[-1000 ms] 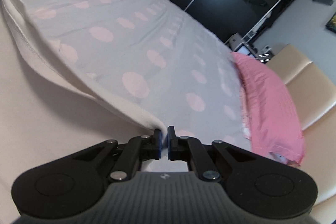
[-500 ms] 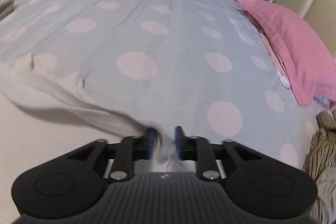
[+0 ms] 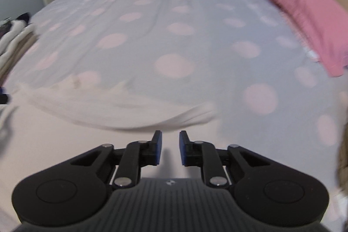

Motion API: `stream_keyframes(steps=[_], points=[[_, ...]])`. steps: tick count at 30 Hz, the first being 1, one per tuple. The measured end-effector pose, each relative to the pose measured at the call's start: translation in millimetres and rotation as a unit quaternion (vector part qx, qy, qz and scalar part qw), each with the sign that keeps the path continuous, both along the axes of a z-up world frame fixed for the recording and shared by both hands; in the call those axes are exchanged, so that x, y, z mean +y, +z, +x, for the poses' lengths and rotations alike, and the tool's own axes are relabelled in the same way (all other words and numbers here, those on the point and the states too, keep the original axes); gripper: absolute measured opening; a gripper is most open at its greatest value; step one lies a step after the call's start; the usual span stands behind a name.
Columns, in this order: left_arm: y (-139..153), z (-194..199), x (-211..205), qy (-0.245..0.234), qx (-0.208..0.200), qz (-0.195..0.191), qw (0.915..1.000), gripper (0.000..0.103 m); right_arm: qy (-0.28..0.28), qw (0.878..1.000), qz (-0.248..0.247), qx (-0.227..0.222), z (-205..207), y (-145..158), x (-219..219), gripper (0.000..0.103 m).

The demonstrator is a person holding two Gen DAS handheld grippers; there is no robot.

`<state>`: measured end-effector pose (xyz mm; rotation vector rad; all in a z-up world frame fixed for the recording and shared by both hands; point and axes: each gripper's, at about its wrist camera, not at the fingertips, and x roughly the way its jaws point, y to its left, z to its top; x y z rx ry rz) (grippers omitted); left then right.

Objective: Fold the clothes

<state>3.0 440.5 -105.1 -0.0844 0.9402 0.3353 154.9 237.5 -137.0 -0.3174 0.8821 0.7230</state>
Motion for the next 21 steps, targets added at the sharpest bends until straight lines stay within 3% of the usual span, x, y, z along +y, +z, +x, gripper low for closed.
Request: stream_keyframes(steps=[4, 7, 17, 21], points=[[-26, 16, -19, -0.009, 0.013, -0.015, 0.9998, 0.033, 0.018, 0.999, -0.001, 0.027, -11, -22, 18, 0.015], [-37, 25, -23, -0.004, 0.004, -0.004, 1.0000, 0.034, 0.025, 1.000, 0.005, 0.018, -10, -30, 29, 0.015], [-32, 54, 2, 0.046, -0.068, -0.035, 0.9960, 0.036, 0.003, 0.999, 0.034, 0.006, 25, -22, 55, 0.016], [-22, 45, 11, 0.057, -0.078, -0.027, 0.9949, 0.036, -0.007, 0.999, 0.040, -0.001, 29, -13, 49, 0.017]])
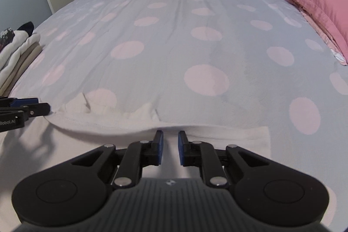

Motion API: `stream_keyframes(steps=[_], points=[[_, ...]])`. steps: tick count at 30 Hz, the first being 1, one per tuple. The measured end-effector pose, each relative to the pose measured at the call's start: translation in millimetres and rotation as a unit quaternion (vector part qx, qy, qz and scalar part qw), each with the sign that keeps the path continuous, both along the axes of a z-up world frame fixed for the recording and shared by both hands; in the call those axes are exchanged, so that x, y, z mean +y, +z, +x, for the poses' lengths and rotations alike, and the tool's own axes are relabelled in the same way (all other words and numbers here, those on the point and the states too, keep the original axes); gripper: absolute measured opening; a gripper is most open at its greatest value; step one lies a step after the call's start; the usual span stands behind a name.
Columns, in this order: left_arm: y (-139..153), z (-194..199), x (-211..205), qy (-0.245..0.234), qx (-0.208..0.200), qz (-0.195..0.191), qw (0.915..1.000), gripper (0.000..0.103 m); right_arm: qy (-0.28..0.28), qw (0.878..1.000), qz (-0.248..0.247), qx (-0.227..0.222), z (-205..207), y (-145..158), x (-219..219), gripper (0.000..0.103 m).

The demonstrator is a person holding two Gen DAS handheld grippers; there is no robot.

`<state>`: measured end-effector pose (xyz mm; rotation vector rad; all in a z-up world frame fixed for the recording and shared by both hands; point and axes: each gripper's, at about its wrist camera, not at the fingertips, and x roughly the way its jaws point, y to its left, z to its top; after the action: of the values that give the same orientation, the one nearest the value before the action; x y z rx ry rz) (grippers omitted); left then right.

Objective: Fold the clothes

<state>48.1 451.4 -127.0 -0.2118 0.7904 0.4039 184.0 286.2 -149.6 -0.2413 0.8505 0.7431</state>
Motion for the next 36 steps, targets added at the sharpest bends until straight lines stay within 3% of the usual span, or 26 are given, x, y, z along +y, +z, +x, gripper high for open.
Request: stream_keyframes(steps=[5, 10, 16, 22, 28, 36], points=[[18, -23, 5, 0.003, 0.004, 0.007, 1.0000, 0.037, -0.009, 1.000, -0.002, 0.002, -7, 13, -20, 0.017], [35, -51, -6, -0.040, 0.020, 0.014, 0.9989, 0.038, 0.010, 1.000, -0.019, -0.004, -28, 26, -43, 0.017], [34, -63, -31, -0.060, 0.029, 0.006, 0.9977, 0.037, 0.027, 0.999, -0.019, 0.007, -55, 26, -55, 0.016], [12, -43, -52, -0.084, 0.033, -0.006, 0.9959, 0.036, 0.044, 0.999, -0.012, 0.017, -69, 10, -36, 0.016], [-20, -14, -53, -0.091, 0.033, -0.033, 0.9948, 0.036, 0.061, 0.998, -0.014, 0.025, -58, -16, -5, 0.016], [-30, 21, -47, -0.091, -0.011, -0.013, 0.9957, 0.036, 0.063, 0.998, 0.015, 0.011, -30, -25, 25, 0.016]])
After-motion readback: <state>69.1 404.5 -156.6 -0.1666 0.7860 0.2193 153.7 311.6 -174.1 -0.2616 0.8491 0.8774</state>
